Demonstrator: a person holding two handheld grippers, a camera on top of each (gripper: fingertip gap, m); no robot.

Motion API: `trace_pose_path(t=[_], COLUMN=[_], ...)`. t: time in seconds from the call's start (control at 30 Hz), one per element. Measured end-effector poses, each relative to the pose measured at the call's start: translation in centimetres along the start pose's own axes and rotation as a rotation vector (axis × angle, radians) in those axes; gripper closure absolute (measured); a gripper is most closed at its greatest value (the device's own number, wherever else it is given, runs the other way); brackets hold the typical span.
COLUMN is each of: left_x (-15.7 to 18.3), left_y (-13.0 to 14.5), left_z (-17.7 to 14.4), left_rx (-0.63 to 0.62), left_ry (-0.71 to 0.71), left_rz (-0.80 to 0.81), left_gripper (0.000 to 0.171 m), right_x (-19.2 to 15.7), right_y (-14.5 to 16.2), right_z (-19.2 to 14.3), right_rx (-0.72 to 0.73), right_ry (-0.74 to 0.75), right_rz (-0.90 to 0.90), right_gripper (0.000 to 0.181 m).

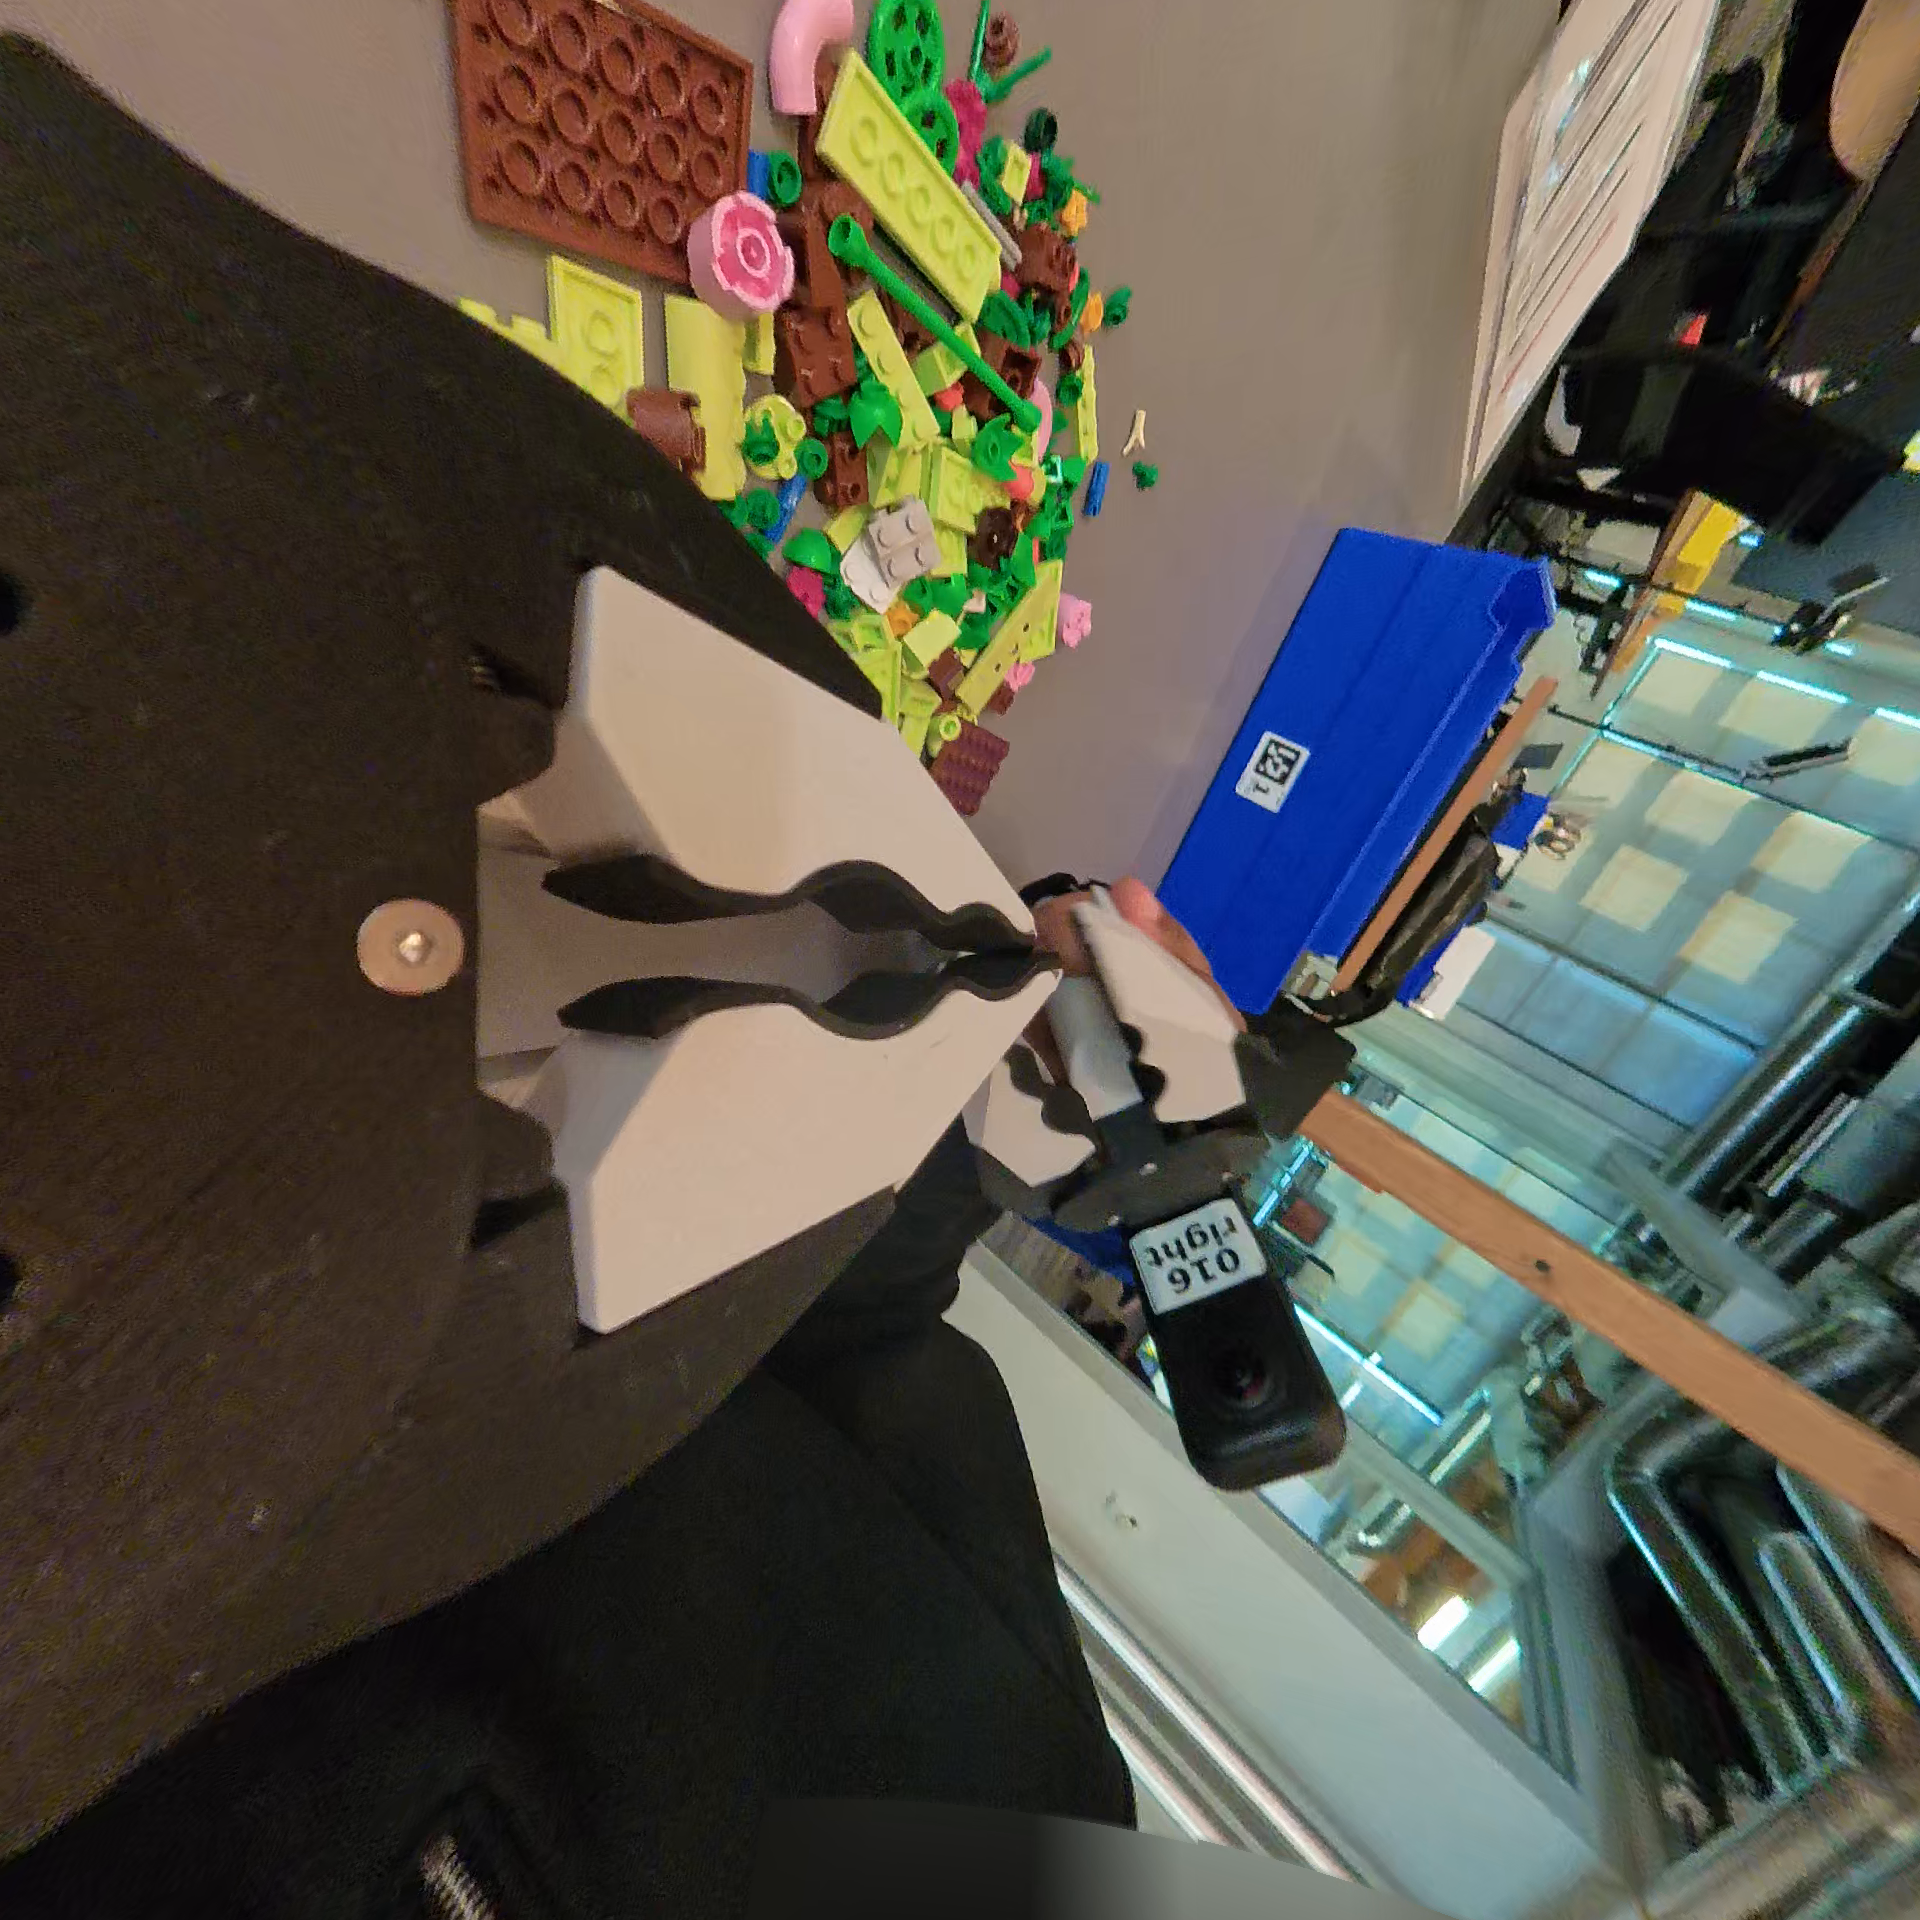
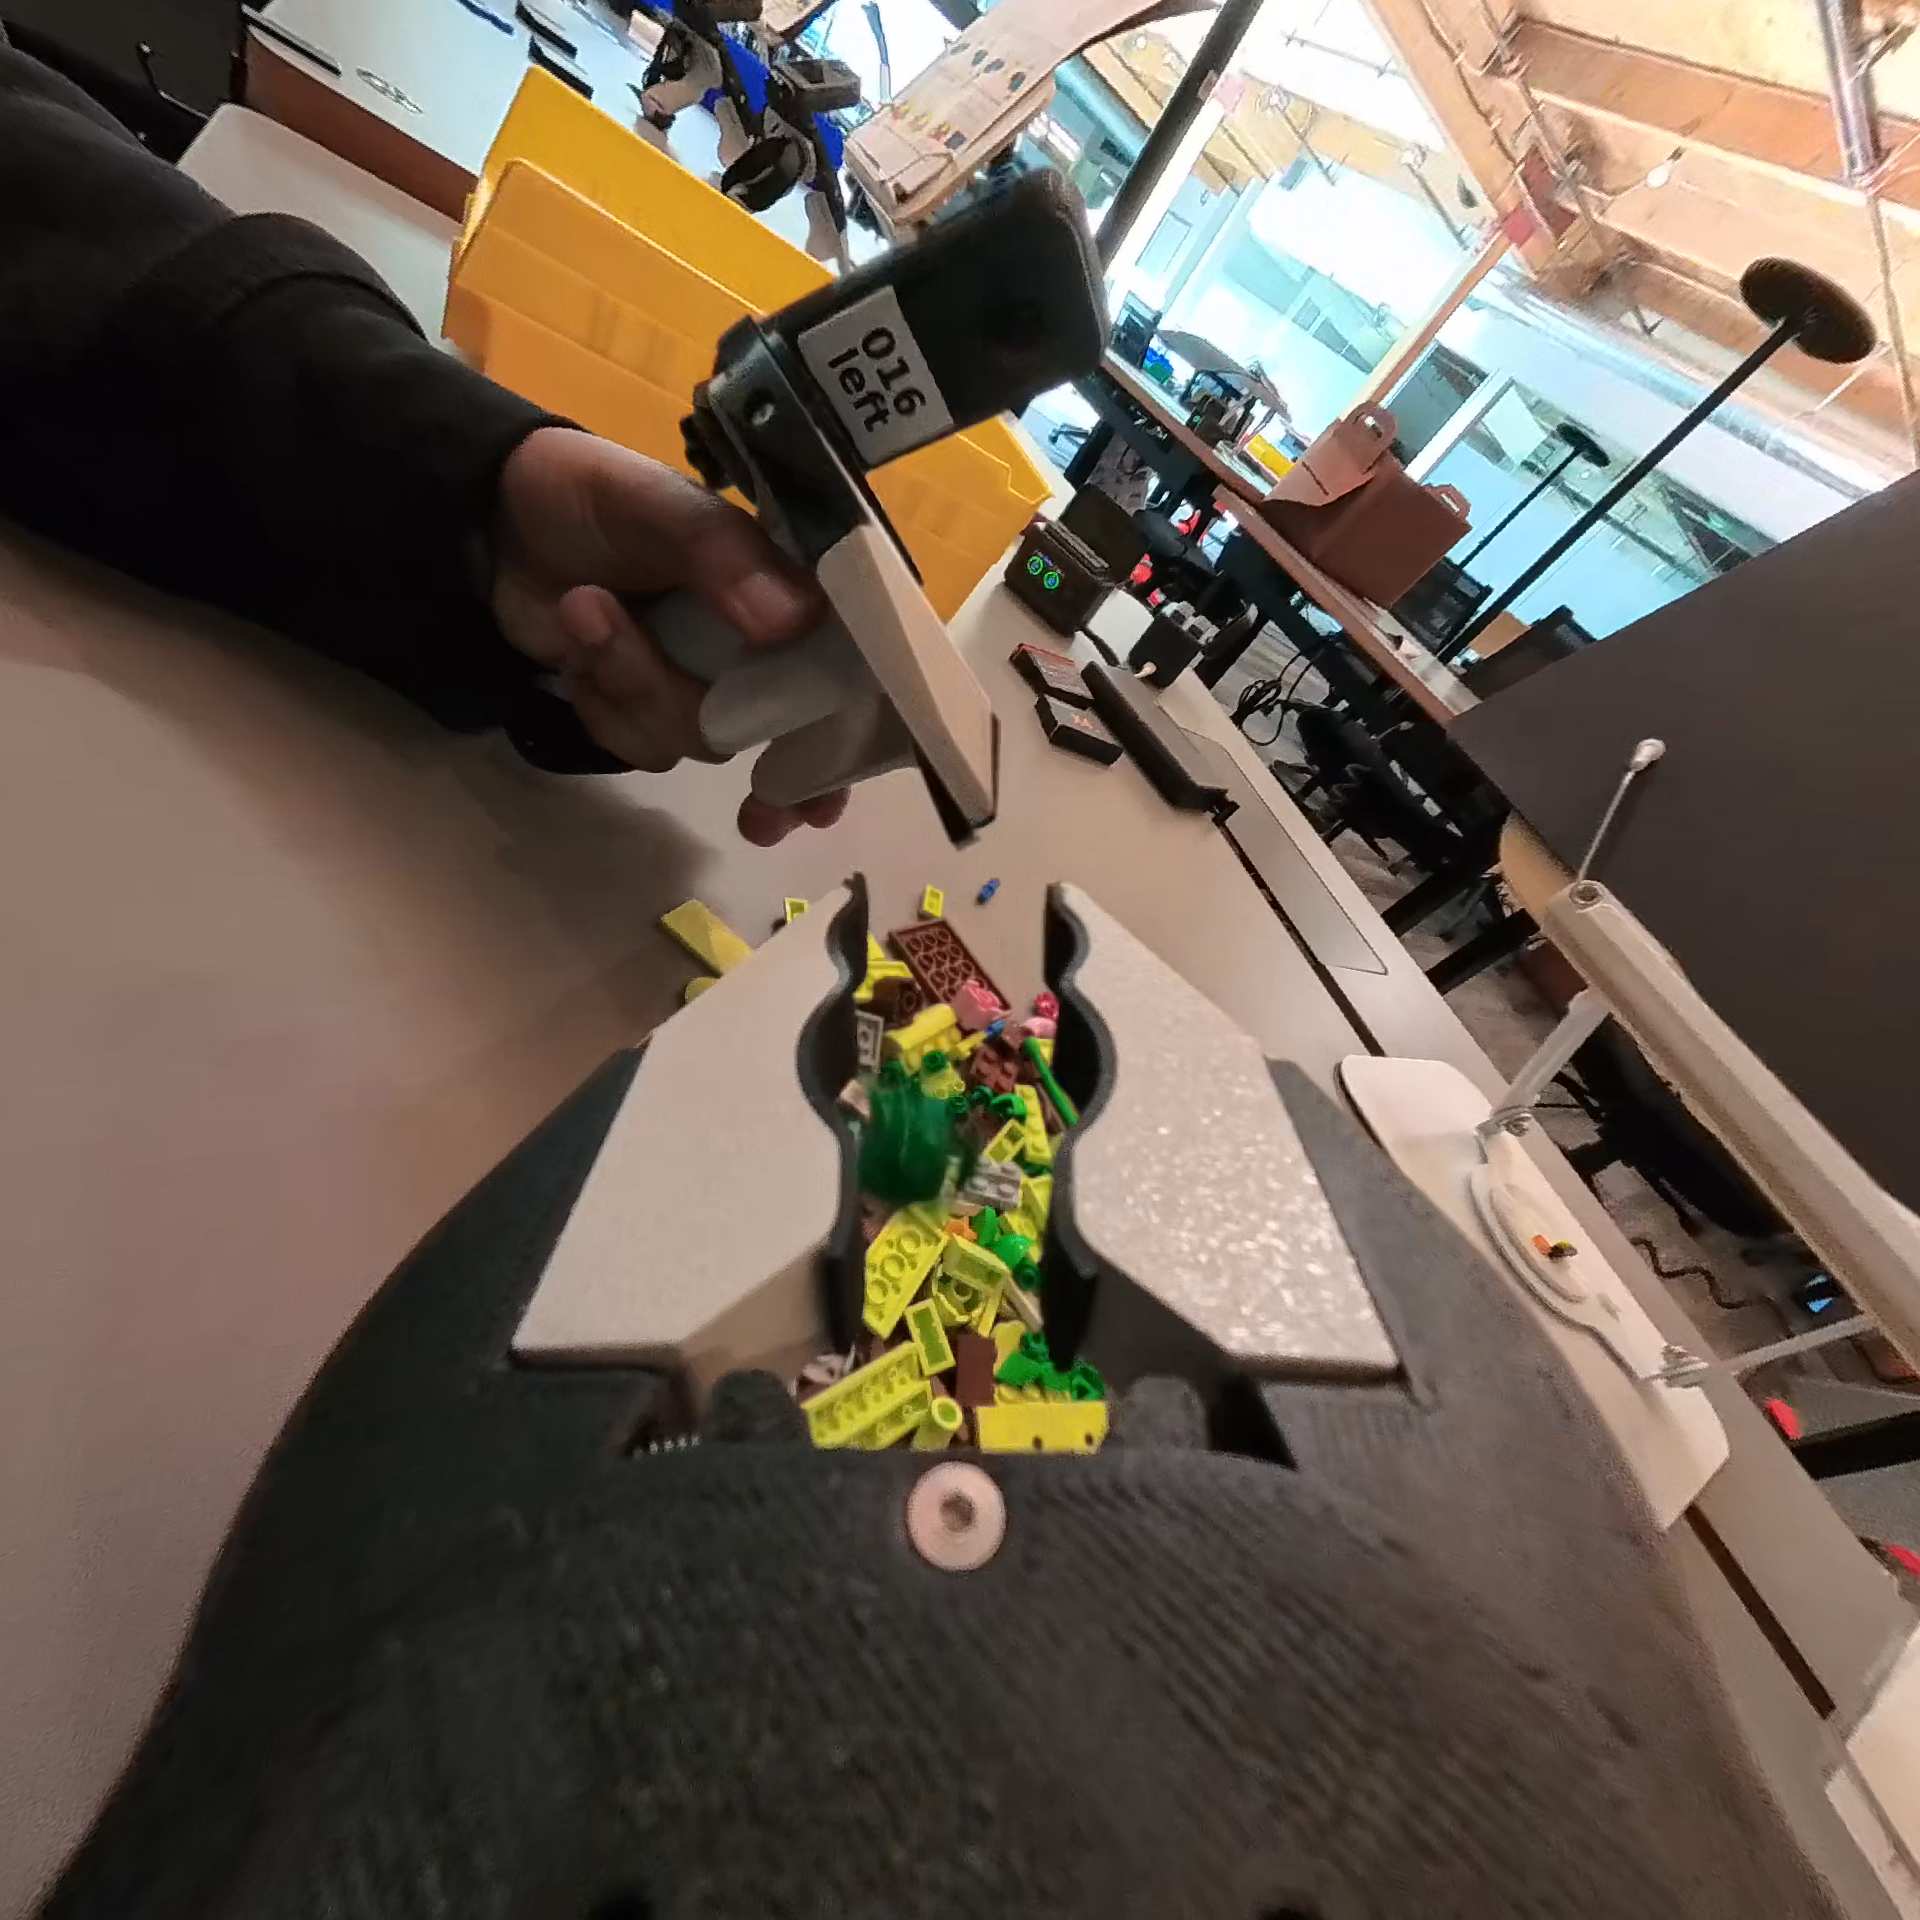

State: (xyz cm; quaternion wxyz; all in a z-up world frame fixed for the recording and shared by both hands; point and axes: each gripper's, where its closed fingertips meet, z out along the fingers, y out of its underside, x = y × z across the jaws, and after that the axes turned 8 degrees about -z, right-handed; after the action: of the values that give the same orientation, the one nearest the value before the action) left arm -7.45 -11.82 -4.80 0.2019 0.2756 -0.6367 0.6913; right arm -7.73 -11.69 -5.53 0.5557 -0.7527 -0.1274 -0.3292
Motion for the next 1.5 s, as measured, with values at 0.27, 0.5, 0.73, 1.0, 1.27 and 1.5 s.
trace_pose_path(t=[0.27,0.5,0.73,1.0,1.27,1.5], left_x=[-0.9,-1.4,-1.3,-1.1,-0.3,1.2], left_y=[-0.3,-0.2,0.5,1.8,3.4,11.3], left_z=[-0.5,-0.5,0.0,1.0,1.8,0.9], left_rx=[0.001,-0.004,-0.033,-0.076,-0.139,-0.556], left_ry=[-0.073,-0.112,-0.108,-0.12,-0.137,-0.217], left_rz=[0.048,0.101,0.126,0.179,0.249,0.462], left_gripper=[0.171,0.171,0.171,0.171,0.146,0.103], right_x=[2.3,10.8,4.9,-1.2,-1.7,-9.7], right_y=[1.3,2.1,10.1,14.2,13.3,2.7], right_z=[-1.3,-11.0,-15.1,-11.7,-10.2,-4.9], right_rx=[-0.054,0.107,-0.255,-0.552,-0.597,-0.342], right_ry=[0.072,0.434,0.313,0.085,0.07,-0.161], right_rz=[0.061,0.33,0.747,0.82,0.664,0.734], right_gripper=[0.178,0.174,0.151,0.136,0.155,0.154])
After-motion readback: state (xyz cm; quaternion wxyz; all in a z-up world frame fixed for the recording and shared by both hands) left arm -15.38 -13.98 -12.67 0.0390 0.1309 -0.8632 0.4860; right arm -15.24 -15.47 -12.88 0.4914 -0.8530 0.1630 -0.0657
